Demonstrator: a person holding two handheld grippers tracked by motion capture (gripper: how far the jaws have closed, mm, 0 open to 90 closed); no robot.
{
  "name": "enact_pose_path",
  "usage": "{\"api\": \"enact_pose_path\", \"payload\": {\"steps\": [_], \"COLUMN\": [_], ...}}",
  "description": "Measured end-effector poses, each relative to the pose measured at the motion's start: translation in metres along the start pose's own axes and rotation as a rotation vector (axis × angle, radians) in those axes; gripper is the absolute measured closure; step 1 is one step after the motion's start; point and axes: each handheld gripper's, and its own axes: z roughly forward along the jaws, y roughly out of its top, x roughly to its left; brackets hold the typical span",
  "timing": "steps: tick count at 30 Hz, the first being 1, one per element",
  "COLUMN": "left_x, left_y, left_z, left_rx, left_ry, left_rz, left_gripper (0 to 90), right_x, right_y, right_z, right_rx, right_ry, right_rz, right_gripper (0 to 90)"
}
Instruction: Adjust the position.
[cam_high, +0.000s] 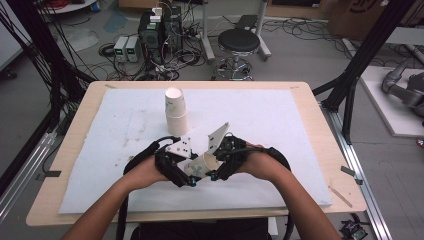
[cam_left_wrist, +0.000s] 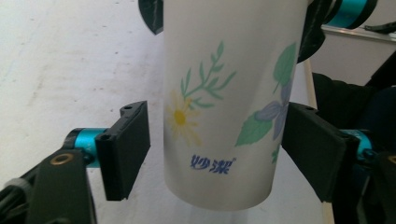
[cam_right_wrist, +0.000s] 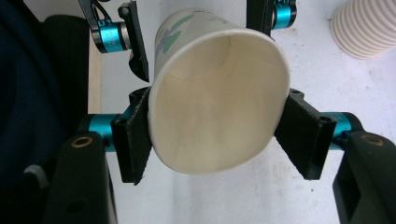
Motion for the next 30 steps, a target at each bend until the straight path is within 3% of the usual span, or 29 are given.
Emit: {"api": "enact_pose_path", "payload": {"steps": [6,12,17,19,25,30], "left_x": [0.0,-0.003,-0.003,-0.002,0.0,0.001], "left_y": [0.001,0.001,0.001,0.0,-0.009,-0.021], "left_z": [0.004,0.006,0.004,0.001,-0.004,-0.008], "left_rx": [0.019,0.032,-0.006,-0.016,-0.064,-0.105], "left_ry": [-0.02,-0.034,-0.033,-0.035,-0.022,0.005], "left_rz": [0.017,0.026,0.008,0.007,-0.028,-0.07], "left_gripper": [32.2,36.7,36.4,36.5,36.5,36.6], "right_x": [0.004,0.005,0.004,0.002,0.0,0.001], "right_y": [0.006,0.009,0.009,0.007,-0.007,-0.032], "right_z": [0.004,0.006,0.005,0.002,-0.015,-0.031], "right_rx": [0.045,0.05,0.033,-0.008,-0.15,-0.283], "right_ry": [-0.004,0.011,0.015,0.011,0.001,-0.046], "right_rz": [-0.025,-0.039,-0.021,0.004,0.091,0.171], "right_gripper": [33.3,33.5,28.8,21.6,20.5,20.5]}}
